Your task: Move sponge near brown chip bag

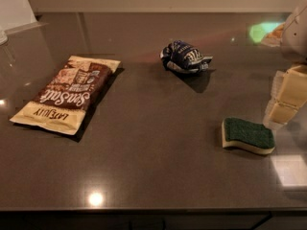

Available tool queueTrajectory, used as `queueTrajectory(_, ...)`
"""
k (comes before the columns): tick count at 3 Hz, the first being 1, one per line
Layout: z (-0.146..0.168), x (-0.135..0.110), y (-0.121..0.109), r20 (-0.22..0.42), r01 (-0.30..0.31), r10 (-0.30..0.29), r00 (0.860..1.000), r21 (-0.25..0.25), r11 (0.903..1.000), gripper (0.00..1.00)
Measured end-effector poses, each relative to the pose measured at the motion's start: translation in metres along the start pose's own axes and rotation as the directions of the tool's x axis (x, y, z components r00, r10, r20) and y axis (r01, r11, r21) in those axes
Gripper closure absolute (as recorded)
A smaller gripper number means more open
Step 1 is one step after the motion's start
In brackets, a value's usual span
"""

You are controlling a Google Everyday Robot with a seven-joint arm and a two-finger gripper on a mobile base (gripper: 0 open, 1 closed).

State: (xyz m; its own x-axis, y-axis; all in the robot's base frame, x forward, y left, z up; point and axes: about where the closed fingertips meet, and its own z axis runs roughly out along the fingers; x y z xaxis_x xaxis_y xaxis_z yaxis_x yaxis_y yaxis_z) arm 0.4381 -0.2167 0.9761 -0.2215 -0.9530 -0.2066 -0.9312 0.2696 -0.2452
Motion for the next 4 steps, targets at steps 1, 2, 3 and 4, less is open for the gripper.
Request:
queueTrajectory(1,0.000,0.000,0.000,0.000,0.000,0.000,1.000,0.000,1.0000,0.00)
queueTrajectory(2,0.005,-0.003,0.005,0.008,0.028,-0.028,1.000,-0.010,0.9995,0.00)
queueTrajectory(3,0.021,0.001,0.014,0.037,0.050,-0.049,0.998,-0.030,0.9983,0.00)
queueTrajectory(4,0.042,0.011,0.021,0.066,0.062,-0.058,0.996,-0.048,0.9969,0.00)
